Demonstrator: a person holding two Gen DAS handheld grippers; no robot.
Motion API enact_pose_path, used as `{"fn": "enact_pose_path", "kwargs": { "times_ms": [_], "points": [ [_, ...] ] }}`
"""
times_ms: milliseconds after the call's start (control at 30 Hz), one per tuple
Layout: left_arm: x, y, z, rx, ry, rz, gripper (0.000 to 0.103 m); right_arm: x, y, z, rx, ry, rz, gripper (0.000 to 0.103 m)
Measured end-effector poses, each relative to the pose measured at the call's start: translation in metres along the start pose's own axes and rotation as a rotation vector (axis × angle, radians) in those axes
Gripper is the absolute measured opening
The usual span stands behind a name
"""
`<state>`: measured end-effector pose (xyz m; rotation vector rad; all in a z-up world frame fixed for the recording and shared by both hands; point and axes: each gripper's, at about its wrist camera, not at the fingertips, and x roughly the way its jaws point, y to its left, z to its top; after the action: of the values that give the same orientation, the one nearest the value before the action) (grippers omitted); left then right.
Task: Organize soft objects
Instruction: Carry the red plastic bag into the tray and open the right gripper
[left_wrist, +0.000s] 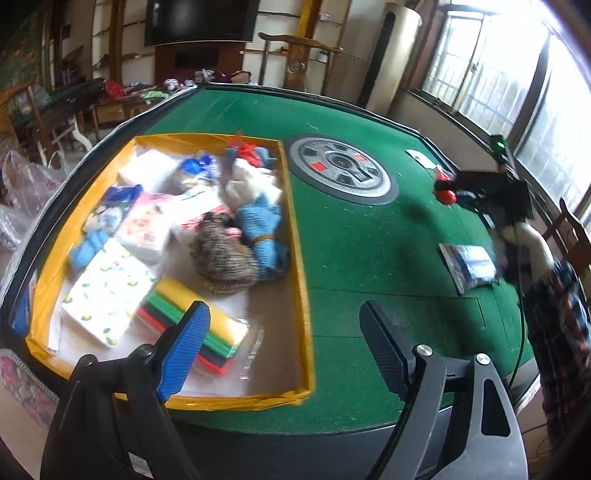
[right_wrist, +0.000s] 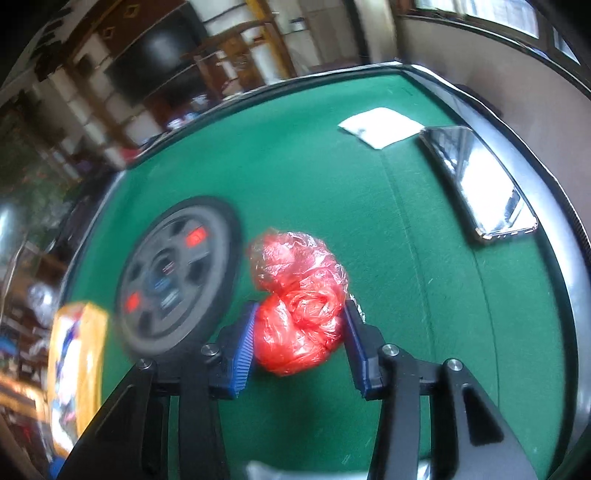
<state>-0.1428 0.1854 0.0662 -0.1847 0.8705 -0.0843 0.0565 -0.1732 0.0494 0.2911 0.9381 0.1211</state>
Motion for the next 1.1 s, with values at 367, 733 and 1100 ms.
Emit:
{"fn": "enact_pose_path", "kwargs": {
  "times_ms": [367,733,1100],
  "points": [
    [-0.025,0.106,-0.006,-0.299,-0.052,0.126,0.084,-0.051,0.142,-0.107,-0.372,0.094,0.31,0.04],
    [-0.04,0.144,-0.023,-0.393,-0.099,0.127,0.084,-0.036,0.278,-0.209,-0.678,0.273,0.482,0.04],
    [-0.042,0.164,-0.031,-0.448,-0.11,0.126,0.084,0.008,0.337,-0.242,-0.709,0.425,0.513,0.041]
  ]
}}
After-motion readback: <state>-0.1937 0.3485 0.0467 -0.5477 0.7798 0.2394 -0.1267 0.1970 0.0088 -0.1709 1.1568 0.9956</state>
